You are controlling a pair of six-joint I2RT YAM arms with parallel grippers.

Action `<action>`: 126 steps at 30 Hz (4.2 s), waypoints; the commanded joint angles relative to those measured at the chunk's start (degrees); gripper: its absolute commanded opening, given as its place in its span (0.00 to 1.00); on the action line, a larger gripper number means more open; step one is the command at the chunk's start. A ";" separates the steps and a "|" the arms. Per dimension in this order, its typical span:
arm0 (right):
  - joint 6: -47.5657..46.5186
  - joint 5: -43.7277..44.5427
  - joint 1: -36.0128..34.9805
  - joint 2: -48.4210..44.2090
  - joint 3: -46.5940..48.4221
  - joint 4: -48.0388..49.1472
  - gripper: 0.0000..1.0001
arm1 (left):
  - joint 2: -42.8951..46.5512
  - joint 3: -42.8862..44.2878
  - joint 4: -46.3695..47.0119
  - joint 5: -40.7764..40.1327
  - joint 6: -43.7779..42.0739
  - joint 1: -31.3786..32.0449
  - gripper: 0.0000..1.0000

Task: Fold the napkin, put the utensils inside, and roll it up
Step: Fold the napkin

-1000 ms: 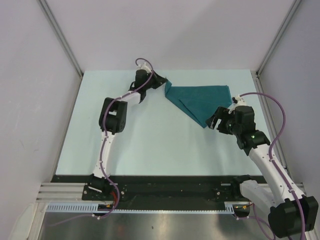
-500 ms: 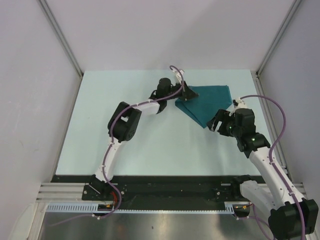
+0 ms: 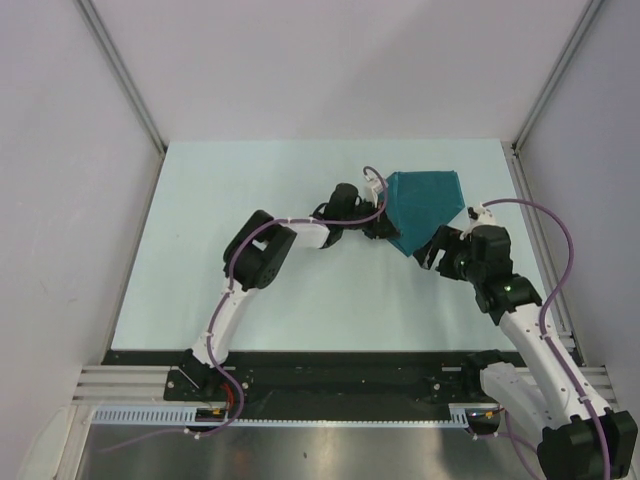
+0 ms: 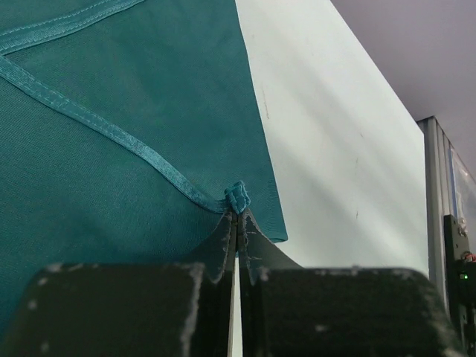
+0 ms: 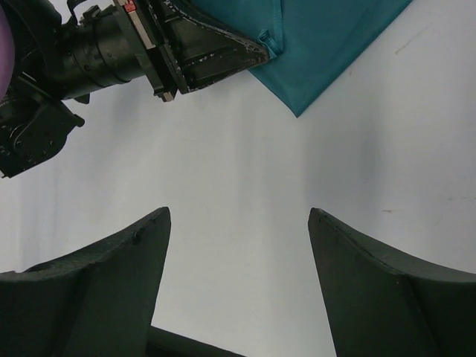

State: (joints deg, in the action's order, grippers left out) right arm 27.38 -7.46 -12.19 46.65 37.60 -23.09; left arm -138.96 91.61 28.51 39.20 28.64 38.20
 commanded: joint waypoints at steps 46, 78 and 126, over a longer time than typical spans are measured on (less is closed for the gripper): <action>4.88 -0.80 3.04 8.27 -0.87 8.23 0.80 | 13.52 -11.07 18.32 2.91 11.08 -1.97 0.72; 7.78 -9.94 11.39 23.49 -0.52 19.49 0.70 | -0.88 11.66 -27.28 -3.61 6.34 -13.94 0.57; 4.53 -5.98 11.22 14.52 -3.15 12.72 0.72 | 13.26 -12.05 -18.14 -6.14 5.02 -13.93 0.00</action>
State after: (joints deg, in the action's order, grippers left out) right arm 32.71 -13.98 -0.99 62.46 35.44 -10.87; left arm -133.14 86.00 11.03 36.99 37.28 24.97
